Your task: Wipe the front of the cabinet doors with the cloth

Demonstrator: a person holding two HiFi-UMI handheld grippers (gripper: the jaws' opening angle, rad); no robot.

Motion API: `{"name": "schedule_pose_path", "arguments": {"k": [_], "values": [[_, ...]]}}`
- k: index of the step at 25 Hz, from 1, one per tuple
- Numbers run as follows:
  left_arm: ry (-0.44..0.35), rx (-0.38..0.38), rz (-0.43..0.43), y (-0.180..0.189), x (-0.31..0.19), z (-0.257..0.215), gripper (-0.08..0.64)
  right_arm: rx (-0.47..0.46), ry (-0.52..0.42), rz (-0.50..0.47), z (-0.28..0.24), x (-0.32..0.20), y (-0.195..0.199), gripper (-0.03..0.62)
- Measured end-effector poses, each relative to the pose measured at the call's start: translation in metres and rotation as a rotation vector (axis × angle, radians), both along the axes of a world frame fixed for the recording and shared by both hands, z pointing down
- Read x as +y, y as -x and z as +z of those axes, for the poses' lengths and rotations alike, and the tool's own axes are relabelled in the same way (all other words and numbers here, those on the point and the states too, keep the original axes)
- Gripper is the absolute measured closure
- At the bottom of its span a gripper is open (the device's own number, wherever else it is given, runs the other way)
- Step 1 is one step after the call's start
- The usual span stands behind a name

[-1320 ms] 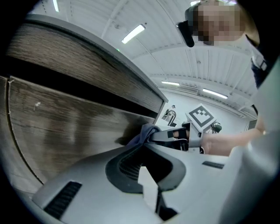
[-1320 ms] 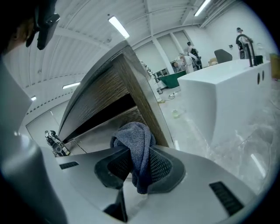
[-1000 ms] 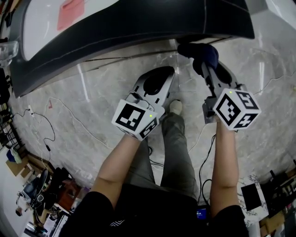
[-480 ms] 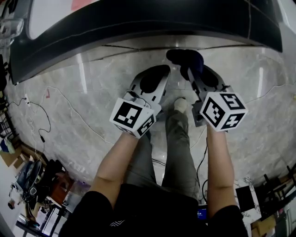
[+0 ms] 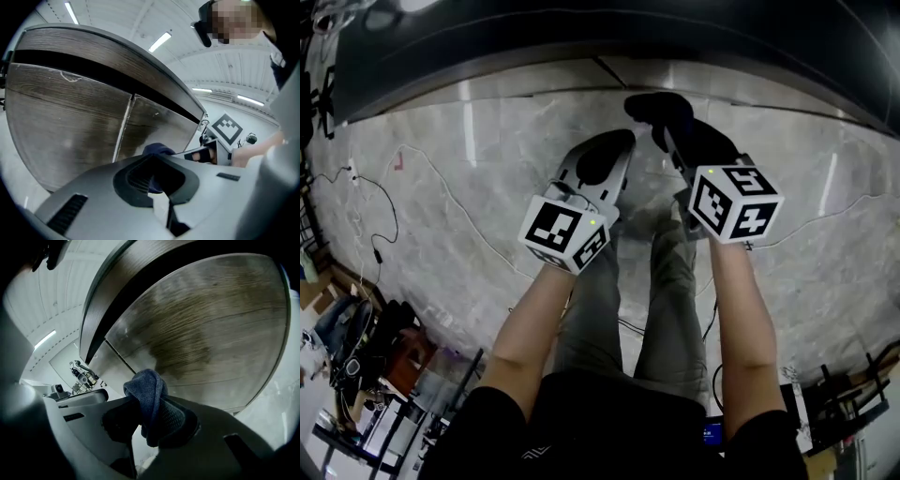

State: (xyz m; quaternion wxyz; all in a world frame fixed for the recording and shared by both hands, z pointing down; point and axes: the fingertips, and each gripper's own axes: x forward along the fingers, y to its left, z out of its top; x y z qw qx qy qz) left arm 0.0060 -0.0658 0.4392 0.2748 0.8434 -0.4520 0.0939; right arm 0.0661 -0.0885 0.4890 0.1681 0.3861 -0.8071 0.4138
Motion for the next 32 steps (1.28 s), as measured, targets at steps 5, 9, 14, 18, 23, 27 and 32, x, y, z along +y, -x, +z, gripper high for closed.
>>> {"name": "schedule_pose_path", "arguments": {"k": [5, 9, 14, 18, 23, 27, 32], "values": [[0.015, -0.014, -0.037, 0.038, 0.000, 0.011, 0.561, 0.002, -0.004, -0.023, 0.009, -0.011, 0.035, 0.506], [0.015, -0.019, -0.055, 0.050, -0.002, 0.009, 0.561, 0.017, -0.009, -0.028, 0.009, -0.019, 0.045, 0.506], [0.007, -0.026, -0.056, 0.047, -0.003, 0.005, 0.561, 0.027, -0.014, -0.019, 0.011, -0.026, 0.039, 0.506], [0.010, -0.029, -0.045, 0.043, -0.008, 0.008, 0.561, 0.025, -0.018, -0.002, 0.013, -0.033, 0.031, 0.506], [0.015, -0.026, -0.003, 0.018, -0.016, 0.015, 0.561, 0.042, -0.028, 0.028, 0.016, -0.040, 0.004, 0.506], [0.012, -0.013, 0.043, -0.011, -0.021, 0.016, 0.561, 0.053, -0.024, 0.065, 0.021, -0.039, -0.026, 0.506], [0.006, -0.004, 0.093, -0.052, -0.026, 0.014, 0.561, 0.058, -0.020, 0.110, 0.022, -0.041, -0.068, 0.506]]}}
